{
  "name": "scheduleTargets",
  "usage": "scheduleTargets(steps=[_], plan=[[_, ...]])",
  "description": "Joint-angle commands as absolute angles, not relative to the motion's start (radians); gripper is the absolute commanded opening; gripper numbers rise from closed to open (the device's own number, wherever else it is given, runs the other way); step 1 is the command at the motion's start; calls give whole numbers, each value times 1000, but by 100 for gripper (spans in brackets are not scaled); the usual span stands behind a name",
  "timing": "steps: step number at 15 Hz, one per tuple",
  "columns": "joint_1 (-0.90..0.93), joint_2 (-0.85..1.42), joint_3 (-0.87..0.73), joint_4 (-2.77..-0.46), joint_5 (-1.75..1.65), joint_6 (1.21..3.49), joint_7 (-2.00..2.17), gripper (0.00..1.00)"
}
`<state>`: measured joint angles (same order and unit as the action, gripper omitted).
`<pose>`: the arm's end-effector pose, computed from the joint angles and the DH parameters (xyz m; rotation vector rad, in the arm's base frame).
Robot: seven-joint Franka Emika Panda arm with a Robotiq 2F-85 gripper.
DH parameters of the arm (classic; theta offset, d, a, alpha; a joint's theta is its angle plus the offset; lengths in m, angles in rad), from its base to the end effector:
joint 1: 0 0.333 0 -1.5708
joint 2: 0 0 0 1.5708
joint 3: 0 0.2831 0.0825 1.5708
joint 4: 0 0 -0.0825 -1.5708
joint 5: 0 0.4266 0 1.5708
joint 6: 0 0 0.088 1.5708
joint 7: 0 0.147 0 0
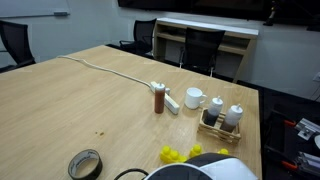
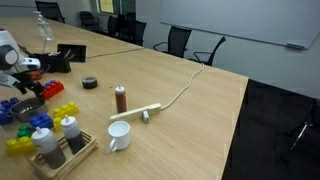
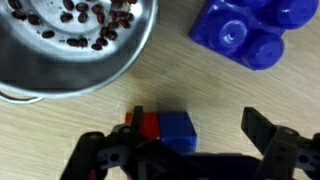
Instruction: Align the blue and orange legos together then put the purple legos on top of the blue and orange legos
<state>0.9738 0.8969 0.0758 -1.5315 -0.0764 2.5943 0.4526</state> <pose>0.3647 0.6276 0.0476 -2.8666 -0.9269 -0.1748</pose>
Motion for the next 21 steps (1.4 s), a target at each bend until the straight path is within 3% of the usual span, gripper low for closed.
scheduleTargets(steps=[1, 21], plan=[[965, 894, 83, -1536, -64, 2610, 419, 100], [969, 876, 80, -1552, -64, 2604, 418, 100]])
